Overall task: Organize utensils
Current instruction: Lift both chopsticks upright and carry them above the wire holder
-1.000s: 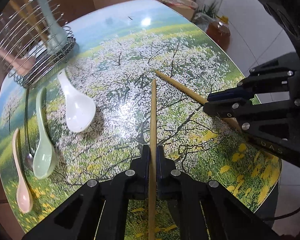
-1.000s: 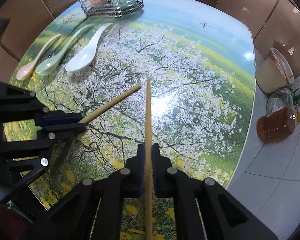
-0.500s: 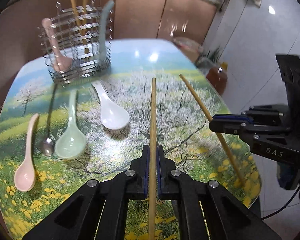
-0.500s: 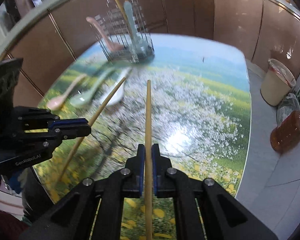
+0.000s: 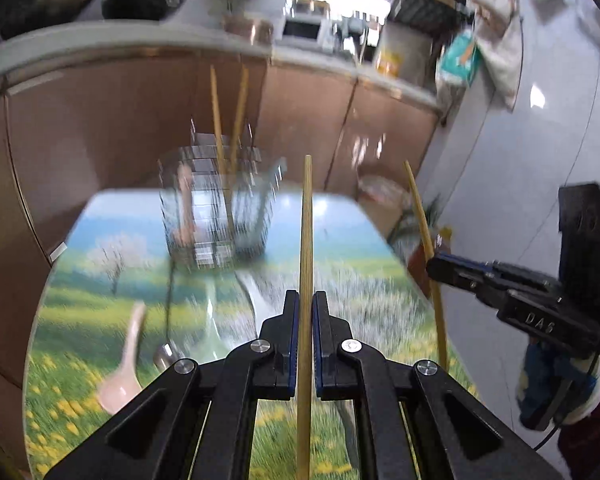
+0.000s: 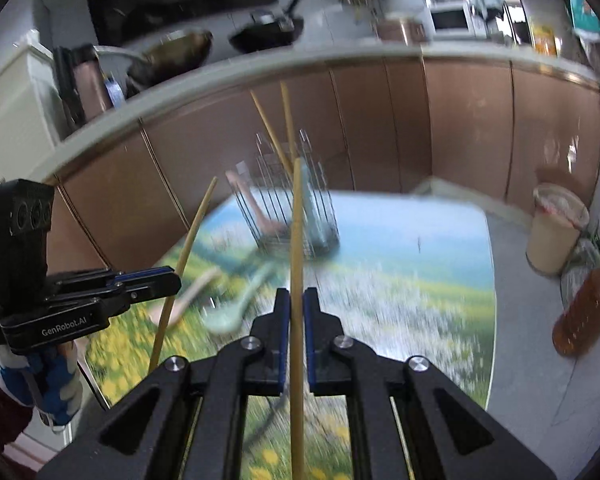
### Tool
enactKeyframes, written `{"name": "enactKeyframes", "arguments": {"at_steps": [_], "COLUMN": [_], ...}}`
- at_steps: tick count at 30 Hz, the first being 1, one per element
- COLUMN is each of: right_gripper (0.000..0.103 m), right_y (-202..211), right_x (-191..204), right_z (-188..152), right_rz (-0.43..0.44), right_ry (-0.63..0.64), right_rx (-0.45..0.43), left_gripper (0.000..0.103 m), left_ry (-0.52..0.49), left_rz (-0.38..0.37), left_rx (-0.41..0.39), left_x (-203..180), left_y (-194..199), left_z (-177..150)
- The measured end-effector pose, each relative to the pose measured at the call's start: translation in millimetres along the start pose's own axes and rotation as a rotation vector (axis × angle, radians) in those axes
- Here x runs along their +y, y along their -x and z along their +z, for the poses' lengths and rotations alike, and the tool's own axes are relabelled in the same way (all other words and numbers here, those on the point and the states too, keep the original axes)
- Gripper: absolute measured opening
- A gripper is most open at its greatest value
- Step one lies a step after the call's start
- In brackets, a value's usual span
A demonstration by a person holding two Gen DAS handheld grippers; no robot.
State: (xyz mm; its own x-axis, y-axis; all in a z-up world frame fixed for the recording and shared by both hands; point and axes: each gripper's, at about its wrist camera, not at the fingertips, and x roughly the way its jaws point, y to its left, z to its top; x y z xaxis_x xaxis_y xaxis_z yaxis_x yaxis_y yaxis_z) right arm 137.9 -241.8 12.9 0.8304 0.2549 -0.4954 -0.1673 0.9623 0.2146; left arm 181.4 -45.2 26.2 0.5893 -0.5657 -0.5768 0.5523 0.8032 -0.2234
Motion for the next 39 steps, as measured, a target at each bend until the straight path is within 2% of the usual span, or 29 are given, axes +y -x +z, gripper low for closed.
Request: {"name": "enactKeyframes", "arguments": {"at_steps": [5,10,15,19,29,31,39], "right_gripper": [0.006,0.006,0.006,0.006,0.006,0.006,0.006], "right_y": [-5.1,-27.3,-58.3,-76.5,-122.1,-128.4,-146.8], "right_x": [16.6,29.5,37.1,35.8,32.5,31.8,20.6], "right_z": [41.4,85.7,122.0,138.5,153.9,153.3,135.0], "right_rz": [0.041,0.078,0.1,0.1,0.079,0.072,0.021], "right_ry": [0.032,0.074,0.109,0.125,0.188,0.202,0.242], "right_rx": [-0.138,-0.272,-0.374,-0.434,-0.496,-0.501,-0.499], "left_gripper": [0.006,0.006,0.006,0.006,0.006,0.006,0.006], "left_ry": [-0.018,-0.02,-0.007,0.001,-0.029,-0.055,-0.036], "left_rz": [0.029,0.027,0.01,-0.001,0.008,0.028,0.065], "left_rx": [-0.163,-0.295,-0.4,-0.469,-0.578,-0.598,-0.576], "left_x": [15.9,36.8,59.0,72.5,88.0,87.4,103.0], "left_y": [25.5,30.0,15.1,0.8,-41.8,-50.2,-92.6], "left_z": [43.9,82.6,116.7,136.6,157.1,156.9,141.2]}}
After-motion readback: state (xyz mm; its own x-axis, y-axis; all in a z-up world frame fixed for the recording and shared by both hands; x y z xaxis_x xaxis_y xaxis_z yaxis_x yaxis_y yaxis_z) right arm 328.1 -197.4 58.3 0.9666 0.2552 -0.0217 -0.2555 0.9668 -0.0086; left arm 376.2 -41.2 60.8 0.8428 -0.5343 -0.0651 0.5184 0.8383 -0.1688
